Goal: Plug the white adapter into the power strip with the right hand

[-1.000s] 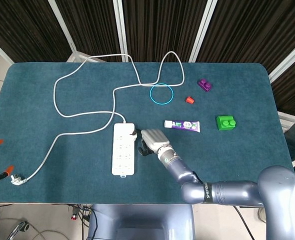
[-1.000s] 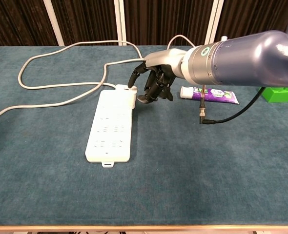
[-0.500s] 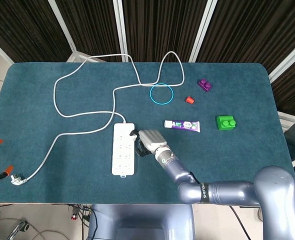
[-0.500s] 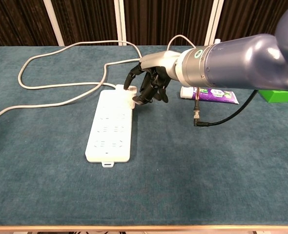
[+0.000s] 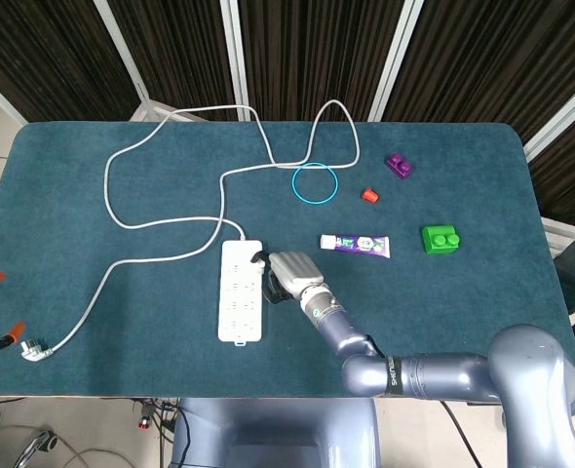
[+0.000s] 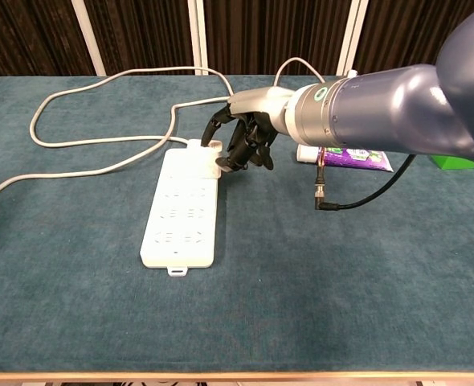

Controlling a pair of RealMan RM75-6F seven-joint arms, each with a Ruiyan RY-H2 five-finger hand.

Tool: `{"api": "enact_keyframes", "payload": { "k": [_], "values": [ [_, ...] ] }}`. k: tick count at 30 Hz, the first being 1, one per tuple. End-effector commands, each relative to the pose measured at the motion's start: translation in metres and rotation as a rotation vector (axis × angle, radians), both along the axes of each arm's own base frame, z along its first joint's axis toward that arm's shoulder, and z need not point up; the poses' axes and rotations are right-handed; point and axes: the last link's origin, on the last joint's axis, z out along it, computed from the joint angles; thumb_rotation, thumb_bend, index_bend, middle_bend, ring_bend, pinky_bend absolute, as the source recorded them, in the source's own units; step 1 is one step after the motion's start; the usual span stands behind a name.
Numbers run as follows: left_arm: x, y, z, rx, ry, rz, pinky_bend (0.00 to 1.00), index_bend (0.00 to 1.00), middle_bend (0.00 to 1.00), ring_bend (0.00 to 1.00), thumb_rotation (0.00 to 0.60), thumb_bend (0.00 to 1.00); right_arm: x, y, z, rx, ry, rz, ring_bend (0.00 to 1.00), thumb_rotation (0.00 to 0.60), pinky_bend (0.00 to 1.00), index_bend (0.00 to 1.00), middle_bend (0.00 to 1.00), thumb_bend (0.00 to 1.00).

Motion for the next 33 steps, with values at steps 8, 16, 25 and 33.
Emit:
{"api": "enact_keyframes", "payload": {
  "k": [8,16,25,33],
  "values": [
    [0.000,0.000,0.001,0.001,-0.001,0.000,0.13,0.27,0.10,0.01,0.600,0.14,0.002,0.002,-0.002,-0.002,-0.008,0.003,0.75,0.600,0.70,0.24,0.76,0.57],
    [0.000,0.000,0.001,0.002,-0.002,0.001,0.13,0.27,0.10,0.02,0.600,0.14,0.001,0.011,-0.006,0.002,0.027,0.053,0.75,0.600,0.70,0.24,0.76,0.57],
    [0.000,0.000,0.002,0.007,-0.006,0.002,0.13,0.27,0.10,0.02,0.600,0.14,0.001,0.013,-0.010,-0.002,0.052,0.063,0.75,0.600,0.70,0.24,0.76,0.57],
    [-0.001,0.000,0.002,0.008,-0.002,0.002,0.13,0.27,0.10,0.02,0.600,0.14,-0.003,0.010,-0.014,-0.005,0.067,0.043,0.75,0.600,0.70,0.25,0.76,0.57]
  ]
}}
